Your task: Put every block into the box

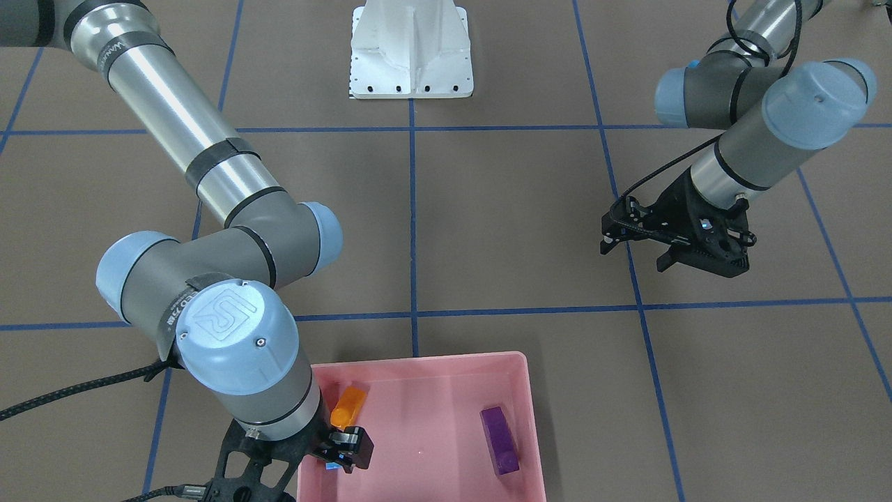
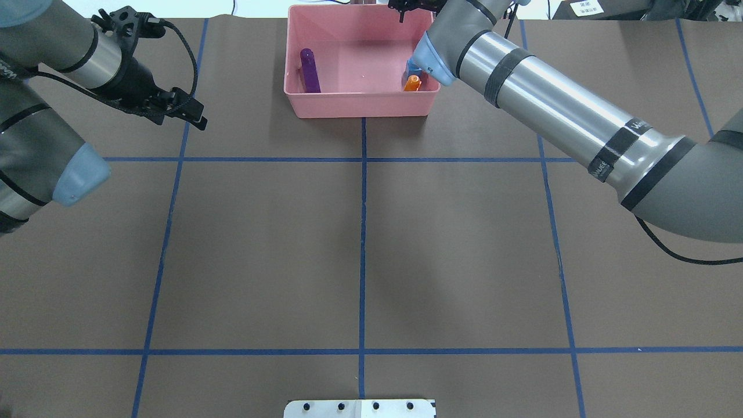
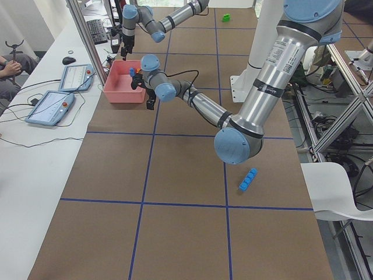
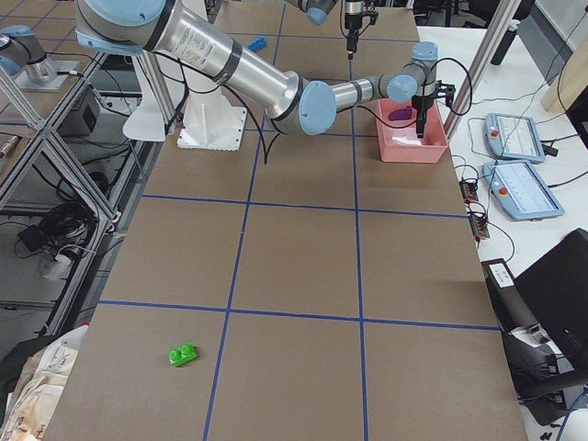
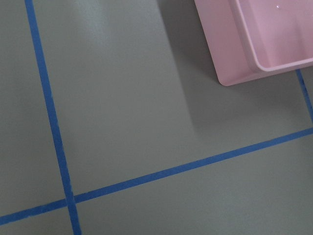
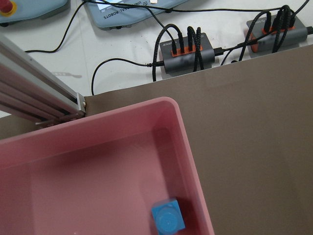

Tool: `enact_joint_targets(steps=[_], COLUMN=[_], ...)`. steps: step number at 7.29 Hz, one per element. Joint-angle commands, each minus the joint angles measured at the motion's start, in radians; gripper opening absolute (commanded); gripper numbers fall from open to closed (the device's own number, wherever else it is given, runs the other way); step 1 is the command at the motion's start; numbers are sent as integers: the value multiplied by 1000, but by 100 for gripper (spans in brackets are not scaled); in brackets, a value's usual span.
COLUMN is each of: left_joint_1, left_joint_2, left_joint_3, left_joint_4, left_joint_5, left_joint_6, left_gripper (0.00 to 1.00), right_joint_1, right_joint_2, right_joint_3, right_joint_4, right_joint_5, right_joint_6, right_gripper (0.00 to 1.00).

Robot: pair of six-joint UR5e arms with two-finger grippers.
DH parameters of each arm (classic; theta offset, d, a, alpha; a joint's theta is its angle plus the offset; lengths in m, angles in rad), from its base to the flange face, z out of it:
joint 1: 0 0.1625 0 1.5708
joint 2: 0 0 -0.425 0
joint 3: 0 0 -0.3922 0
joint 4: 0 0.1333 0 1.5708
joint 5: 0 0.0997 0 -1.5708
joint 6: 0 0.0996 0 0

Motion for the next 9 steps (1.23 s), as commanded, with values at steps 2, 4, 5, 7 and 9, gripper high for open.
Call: enact_joint_targets(steps=[2,4,5,7,9], left_joint_1=[-1,-2,-4,1,13], left_joint_2=[178,392,509,772,1038], left_joint_3=[-144,-278,-339,-404,-395], left_joint_4=[-1,-4,-9,-147,-411], left_joint_5=[0,7,10,88,92], left_joint_6=[54,212,326,506,525], left_gripper=[100,100,100,100,100], right_joint_1=[56,71,76,108,127], right_joint_2=[-158,-356,-478,-716,-878], right_joint_3=[389,625,759,1036,1207], right_joint_4=[-377,-392,-399,-491,-520], right_joint_5=[78,116,116,141,142], right_joint_6=[-173,-188,-216,-349,-405], right_gripper=[99,99,99,99,99])
